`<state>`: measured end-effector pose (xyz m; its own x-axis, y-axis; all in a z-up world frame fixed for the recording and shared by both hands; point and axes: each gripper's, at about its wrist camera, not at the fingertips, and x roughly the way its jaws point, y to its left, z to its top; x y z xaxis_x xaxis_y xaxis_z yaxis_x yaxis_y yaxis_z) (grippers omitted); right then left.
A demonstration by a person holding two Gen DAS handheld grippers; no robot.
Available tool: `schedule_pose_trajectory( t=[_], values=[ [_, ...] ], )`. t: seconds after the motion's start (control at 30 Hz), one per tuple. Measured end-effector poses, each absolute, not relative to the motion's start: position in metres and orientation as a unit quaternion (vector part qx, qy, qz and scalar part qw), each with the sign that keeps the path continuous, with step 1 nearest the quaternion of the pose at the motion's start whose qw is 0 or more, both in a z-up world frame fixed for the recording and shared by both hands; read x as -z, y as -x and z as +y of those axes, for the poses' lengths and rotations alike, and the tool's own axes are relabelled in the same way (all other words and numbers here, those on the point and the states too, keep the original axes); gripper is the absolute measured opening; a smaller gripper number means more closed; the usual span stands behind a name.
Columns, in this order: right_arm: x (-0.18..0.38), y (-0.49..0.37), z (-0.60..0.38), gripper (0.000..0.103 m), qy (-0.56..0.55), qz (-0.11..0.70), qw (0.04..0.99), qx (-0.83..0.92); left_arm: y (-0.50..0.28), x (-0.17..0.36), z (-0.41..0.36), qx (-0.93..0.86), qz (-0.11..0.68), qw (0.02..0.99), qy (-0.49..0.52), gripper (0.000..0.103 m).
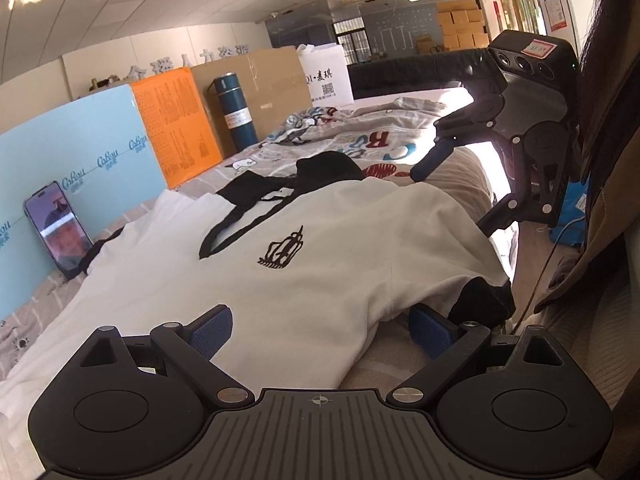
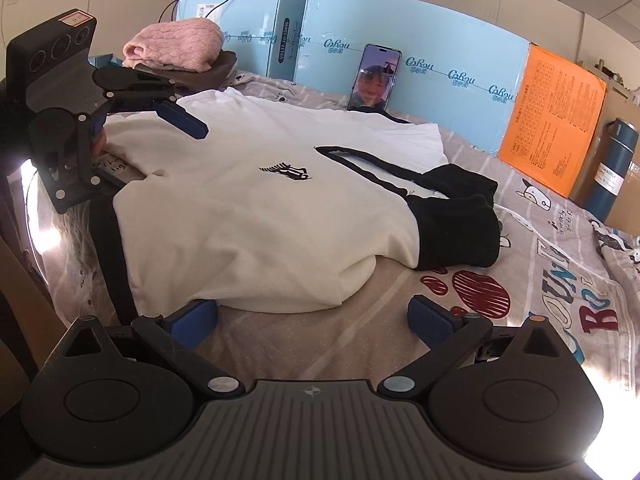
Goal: Fold clothes
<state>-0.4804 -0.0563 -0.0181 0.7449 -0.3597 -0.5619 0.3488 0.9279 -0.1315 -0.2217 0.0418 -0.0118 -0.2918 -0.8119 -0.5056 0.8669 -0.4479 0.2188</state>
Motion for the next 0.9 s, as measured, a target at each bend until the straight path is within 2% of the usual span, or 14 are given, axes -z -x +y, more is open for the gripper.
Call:
schedule_pose_trajectory(
  t=[0.3, 0.6, 0.77, 0.9],
  values=[
    [-0.016, 0.480, -0.092, 0.103, -0.089, 0.188, 0.965, 0.159, 0.193, -0.001, 0.022, 0.801, 0.135, 0.561, -0.163, 0.097],
    [-0.015, 0.444, -0.183, 0.103, -0.282, 0.168, 0.918, 0.221, 0.145, -0.006, -0.011, 0.712, 0.268, 0.647, -0.051, 0.097],
    [-0.016, 0.445, -0.206, 0.103, -0.293, 0.147, 0.910, 0.253, 0.127, -0.004, -0.026, 0.689, 0.302, 0.658, -0.038, 0.097],
    [-0.026, 0.440, -0.222, 0.103, -0.275, 0.138, 0.935, 0.175, 0.114, -0.002, -0.034, 0.692, 0.317, 0.648, -0.031, 0.099]
  ],
)
